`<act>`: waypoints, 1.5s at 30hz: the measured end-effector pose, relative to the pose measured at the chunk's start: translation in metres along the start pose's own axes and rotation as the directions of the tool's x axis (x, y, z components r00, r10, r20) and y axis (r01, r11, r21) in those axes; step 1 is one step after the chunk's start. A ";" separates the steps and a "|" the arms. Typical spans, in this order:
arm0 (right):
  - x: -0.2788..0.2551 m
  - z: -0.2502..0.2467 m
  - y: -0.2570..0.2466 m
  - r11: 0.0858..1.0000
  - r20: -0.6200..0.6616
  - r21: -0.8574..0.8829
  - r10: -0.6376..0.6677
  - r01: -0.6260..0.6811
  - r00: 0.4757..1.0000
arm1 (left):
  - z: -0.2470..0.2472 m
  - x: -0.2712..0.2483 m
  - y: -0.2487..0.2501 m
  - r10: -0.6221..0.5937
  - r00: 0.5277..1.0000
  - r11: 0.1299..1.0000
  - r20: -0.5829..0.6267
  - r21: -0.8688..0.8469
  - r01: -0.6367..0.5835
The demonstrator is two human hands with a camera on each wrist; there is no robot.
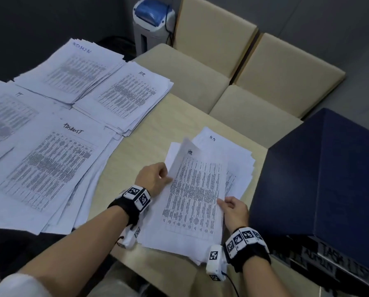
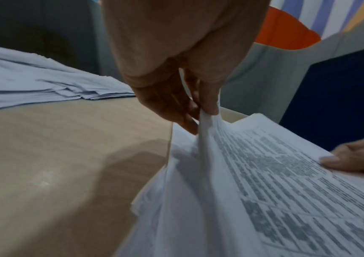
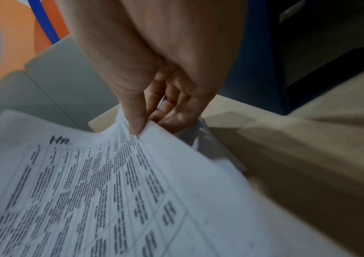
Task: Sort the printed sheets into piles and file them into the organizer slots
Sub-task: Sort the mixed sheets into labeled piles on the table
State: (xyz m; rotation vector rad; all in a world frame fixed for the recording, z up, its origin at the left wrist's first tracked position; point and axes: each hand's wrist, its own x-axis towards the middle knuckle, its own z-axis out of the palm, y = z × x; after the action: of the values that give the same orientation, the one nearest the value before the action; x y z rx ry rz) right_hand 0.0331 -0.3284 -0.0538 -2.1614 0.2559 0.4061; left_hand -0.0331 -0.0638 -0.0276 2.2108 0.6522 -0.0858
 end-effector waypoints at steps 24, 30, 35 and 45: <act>-0.049 0.020 -0.012 0.643 0.087 0.753 0.113 -0.140 0.990 | -0.012 0.025 -0.029 -0.029 0.949 0.823 0.313 -0.531 0.201; -0.046 0.013 -0.012 0.542 0.069 0.799 0.348 -0.261 0.935 | -0.005 0.034 -0.032 -0.098 0.977 0.993 0.192 0.091 0.081; -0.061 0.013 -0.008 0.822 0.170 0.504 0.209 -0.267 0.963 | -0.007 0.037 -0.029 0.041 0.986 0.985 0.165 0.157 -0.067; -0.042 0.007 -0.026 0.742 0.050 0.618 0.293 -0.260 0.955 | -0.021 0.026 -0.031 0.077 0.982 0.836 0.175 -0.548 0.032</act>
State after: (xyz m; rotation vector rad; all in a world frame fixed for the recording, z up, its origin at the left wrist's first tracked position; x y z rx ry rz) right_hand 0.0017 -0.3063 -0.0222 -1.4772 0.6537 0.3676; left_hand -0.0281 -0.0211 -0.0423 1.6253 0.4683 -0.0835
